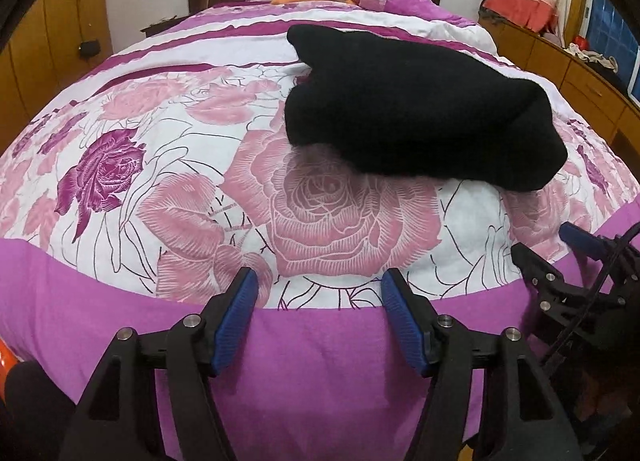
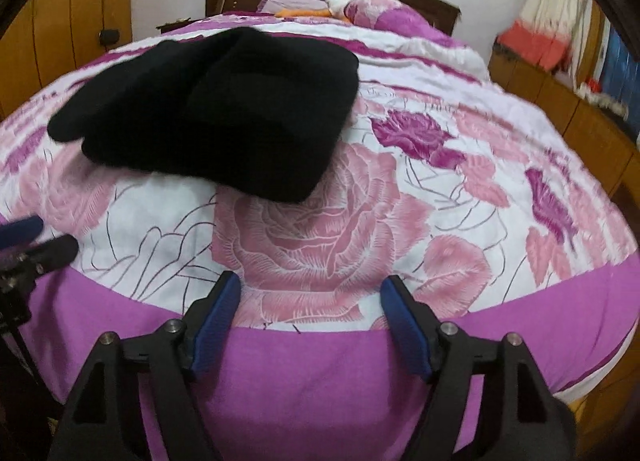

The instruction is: Fold small clothes

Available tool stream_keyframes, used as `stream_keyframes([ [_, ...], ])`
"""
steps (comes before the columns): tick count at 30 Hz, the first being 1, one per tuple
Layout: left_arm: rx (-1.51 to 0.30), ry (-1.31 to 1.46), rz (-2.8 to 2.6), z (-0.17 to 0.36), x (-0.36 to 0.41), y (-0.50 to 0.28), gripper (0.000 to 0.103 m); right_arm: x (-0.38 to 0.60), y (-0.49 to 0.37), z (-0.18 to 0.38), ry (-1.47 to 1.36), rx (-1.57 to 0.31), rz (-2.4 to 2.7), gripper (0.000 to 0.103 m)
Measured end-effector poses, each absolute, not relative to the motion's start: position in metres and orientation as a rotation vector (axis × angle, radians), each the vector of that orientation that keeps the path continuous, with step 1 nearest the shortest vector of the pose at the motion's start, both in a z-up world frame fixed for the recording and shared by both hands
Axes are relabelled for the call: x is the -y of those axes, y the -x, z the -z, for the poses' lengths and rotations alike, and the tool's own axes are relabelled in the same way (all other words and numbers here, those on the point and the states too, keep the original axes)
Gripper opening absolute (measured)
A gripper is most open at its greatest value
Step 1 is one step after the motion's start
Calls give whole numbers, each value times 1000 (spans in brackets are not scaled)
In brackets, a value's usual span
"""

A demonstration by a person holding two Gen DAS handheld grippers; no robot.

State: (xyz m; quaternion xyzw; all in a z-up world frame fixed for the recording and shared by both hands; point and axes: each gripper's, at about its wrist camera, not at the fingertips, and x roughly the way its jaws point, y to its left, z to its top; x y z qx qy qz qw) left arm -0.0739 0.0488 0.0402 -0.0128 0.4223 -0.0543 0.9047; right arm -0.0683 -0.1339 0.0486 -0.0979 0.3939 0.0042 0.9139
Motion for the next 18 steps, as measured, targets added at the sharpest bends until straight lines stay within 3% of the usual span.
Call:
stream_keyframes([
  [18,-866,27,117,-37,-47,74,65,134,71,-49,223,-789,3,84],
])
